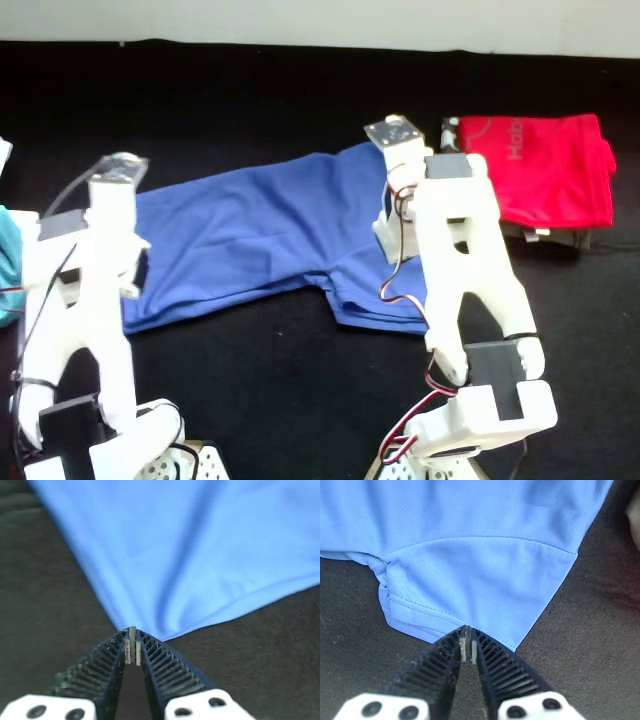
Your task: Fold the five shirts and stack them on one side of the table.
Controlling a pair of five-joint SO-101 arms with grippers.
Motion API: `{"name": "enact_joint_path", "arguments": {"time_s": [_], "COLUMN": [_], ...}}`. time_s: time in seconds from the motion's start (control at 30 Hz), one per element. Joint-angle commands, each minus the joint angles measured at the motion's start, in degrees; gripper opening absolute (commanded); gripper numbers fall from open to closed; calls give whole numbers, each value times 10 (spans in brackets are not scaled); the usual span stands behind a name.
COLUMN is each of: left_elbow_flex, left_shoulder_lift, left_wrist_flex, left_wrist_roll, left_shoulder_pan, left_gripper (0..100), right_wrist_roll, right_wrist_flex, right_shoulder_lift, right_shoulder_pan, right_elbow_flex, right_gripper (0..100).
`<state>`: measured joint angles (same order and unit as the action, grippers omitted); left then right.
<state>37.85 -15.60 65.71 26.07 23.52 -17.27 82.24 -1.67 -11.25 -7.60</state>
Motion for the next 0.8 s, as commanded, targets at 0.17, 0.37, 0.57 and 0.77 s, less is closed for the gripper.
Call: {"name": "enact_joint_path", "arguments": {"time_s": [0.17, 0.37, 0.57, 0.77], "left_elbow_flex": [11, 11, 7, -88], "left_shoulder_lift": [108, 128, 51, -19], "left_wrist_flex": [-50, -64, -45, -12], "left_wrist_roll": [6, 55, 53, 8], "left_shoulder_pan": [45, 84, 70, 42], "left_gripper": [9, 9, 9, 9], "right_wrist_roll": [6, 6, 8, 79], "right_wrist_flex": [-1, -6, -47, -127], "right_shoulder_lift": [2, 0, -1, -4], "right_shoulder_pan": [-5, -5, -6, -6], "right_elbow_flex": [23, 25, 26, 57], "right_gripper": [5, 5, 5, 5]}}
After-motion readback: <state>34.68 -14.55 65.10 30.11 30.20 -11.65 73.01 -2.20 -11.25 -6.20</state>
